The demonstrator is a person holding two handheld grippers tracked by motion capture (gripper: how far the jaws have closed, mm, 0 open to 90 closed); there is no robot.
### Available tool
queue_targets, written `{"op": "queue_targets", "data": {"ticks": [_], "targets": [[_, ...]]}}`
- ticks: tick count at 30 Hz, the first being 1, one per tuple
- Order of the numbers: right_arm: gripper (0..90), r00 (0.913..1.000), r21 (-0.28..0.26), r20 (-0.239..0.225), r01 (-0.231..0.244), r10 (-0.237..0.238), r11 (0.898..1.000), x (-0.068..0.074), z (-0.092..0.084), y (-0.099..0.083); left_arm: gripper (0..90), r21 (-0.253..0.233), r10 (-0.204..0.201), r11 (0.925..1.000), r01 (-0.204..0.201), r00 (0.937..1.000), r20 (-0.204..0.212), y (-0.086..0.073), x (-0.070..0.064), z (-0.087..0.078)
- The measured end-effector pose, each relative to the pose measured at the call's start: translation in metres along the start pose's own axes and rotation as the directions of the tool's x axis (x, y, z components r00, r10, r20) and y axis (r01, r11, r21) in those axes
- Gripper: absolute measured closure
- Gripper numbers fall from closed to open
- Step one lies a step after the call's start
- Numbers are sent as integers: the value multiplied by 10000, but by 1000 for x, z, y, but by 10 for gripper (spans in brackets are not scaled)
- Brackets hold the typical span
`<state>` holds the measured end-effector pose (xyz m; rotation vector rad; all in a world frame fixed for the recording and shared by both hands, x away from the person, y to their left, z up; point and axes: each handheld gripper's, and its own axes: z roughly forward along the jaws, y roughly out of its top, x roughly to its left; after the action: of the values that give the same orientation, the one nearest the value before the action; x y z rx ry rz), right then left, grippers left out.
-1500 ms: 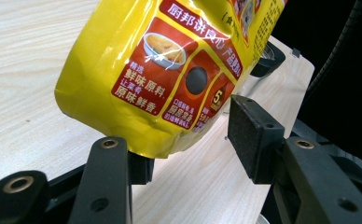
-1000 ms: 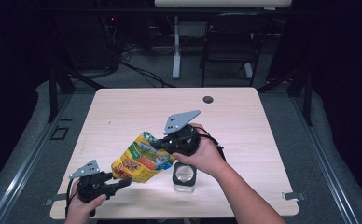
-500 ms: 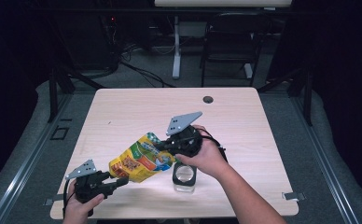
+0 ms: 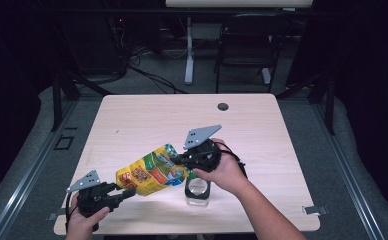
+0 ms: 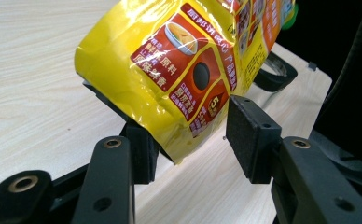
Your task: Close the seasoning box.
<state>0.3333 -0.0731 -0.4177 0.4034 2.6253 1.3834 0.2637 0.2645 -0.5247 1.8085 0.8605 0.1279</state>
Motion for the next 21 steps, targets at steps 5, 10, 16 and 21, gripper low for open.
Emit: {"op": "queue_targets", "data": {"ticks": [5,10,16,21], "targets": [[900,9998,179,117,-150,148,9997,-2,0,-9,590,-275,-83,9996,91,9995,289,2,1,-3],[900,9997,167,117,-233,231,9996,-1,2,-14,594,-349,-89,9993,93,9999,106,1,0,-2],[900,9991,120,150,-403,401,9991,-3,2,-19,609,-459,83,9989,-94,9997,-229,3,-3,-2],[900,9990,112,144,-435,434,9990,-3,2,-21,630,-456,160,9988,-166,9998,-118,5,-2,-4]]}}
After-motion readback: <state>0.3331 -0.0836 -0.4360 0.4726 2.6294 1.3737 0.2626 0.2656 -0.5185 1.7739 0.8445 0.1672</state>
